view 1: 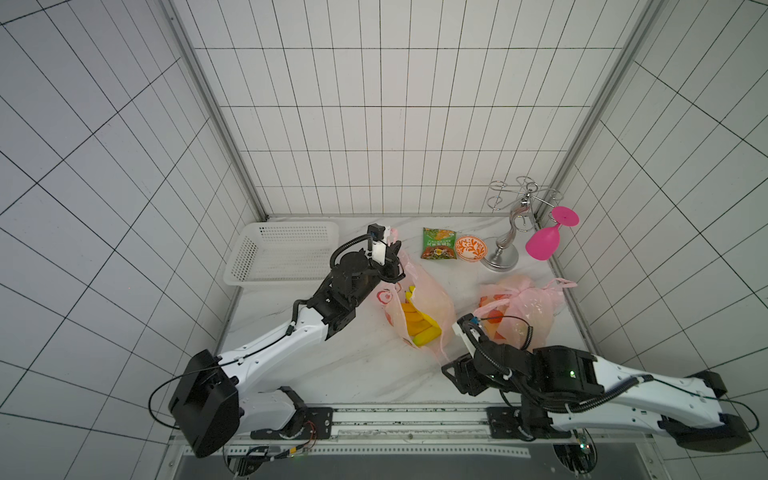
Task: Place the banana into a plastic bag & tie a knot
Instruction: Adjust the plastic bag at the center of the board, then cross the plastic bag at the center of the board.
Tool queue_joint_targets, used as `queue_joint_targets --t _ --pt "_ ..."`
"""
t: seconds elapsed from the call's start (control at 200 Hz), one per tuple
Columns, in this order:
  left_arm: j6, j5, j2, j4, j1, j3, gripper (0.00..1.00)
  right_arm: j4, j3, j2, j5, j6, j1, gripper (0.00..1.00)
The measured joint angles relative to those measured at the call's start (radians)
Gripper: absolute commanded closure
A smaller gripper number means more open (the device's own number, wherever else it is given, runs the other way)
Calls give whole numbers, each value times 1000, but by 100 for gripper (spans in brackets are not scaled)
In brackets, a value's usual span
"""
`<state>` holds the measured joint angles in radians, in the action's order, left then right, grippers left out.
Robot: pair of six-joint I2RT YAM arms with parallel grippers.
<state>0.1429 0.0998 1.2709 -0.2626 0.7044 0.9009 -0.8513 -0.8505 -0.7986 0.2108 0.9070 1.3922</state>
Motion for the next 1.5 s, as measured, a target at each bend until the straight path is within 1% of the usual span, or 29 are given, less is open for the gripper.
queue_joint_targets --t 0.185,0.205,0.355,0.44,0.515,0.575,0.635,0.675,0.73,0.78,0.85,0.959,0.999,1.029,1.054,1.109,1.134,1.149,1.179,1.219,1.264,1.324,1.389,1.499 --pt "1 11 -3 7 -9 -1 100 6 15 11 0 36 24 98" --pt "2 13 -4 9 -11 -2 100 3 15 18 0 32 24 100" --pt "26 31 -28 21 -38 -16 100 -66 -1 36 48 27 25 100" --pt "40 48 -60 40 -48 -19 100 -156 -87 18 109 -2 25 100" --pt "45 54 -102 53 -49 -19 100 -235 -265 -21 179 -47 24 100" --pt "50 55 -151 73 -43 -19 100 -283 -470 -67 236 -90 24 100" --pt "60 62 -212 96 -30 -21 100 -293 -661 -102 295 -136 24 100" --pt "66 66 -253 106 -16 -25 100 -293 -753 -116 330 -167 24 100" --pt "76 79 -321 116 16 -43 100 -298 -833 -123 375 -204 24 100" --pt "82 97 -381 128 55 -64 100 -305 -875 -122 417 -235 24 100" --pt "89 120 -446 140 106 -94 100 -306 -885 -124 467 -267 24 100" --pt "111 150 -489 156 130 -130 100 -290 -858 -145 512 -313 14 100" --pt "120 160 -490 161 130 -136 100 -273 -833 -155 502 -335 -19 100" --pt "126 164 -485 165 130 -138 100 -257 -811 -164 469 -359 -71 100" --pt "129 166 -480 169 130 -139 100 -233 -789 -175 410 -382 -142 100" --pt "137 166 -463 174 130 -139 100 -177 -716 -203 265 -439 -356 100" --pt "139 166 -457 175 130 -139 100 -146 -684 -211 204 -457 -426 100" --pt "141 166 -452 176 130 -139 100 -126 -655 -219 160 -470 -489 100" --pt "143 166 -440 176 130 -139 100 -101 -613 -237 98 -496 -566 100" --pt "146 166 -424 176 129 -139 100 -74 -569 -272 20 -530 -644 100" --pt "148 167 -399 173 121 -138 100 -56 -547 -315 -43 -558 -701 100" --pt "150 161 -356 170 98 -138 100 -27 -542 -357 -119 -594 -750 100" --pt "156 145 -296 167 55 -134 100 20 -542 -373 -192 -627 -794 100" --pt "166 79 -186 168 -39 -98 100 69 -544 -380 -261 -670 -853 100"
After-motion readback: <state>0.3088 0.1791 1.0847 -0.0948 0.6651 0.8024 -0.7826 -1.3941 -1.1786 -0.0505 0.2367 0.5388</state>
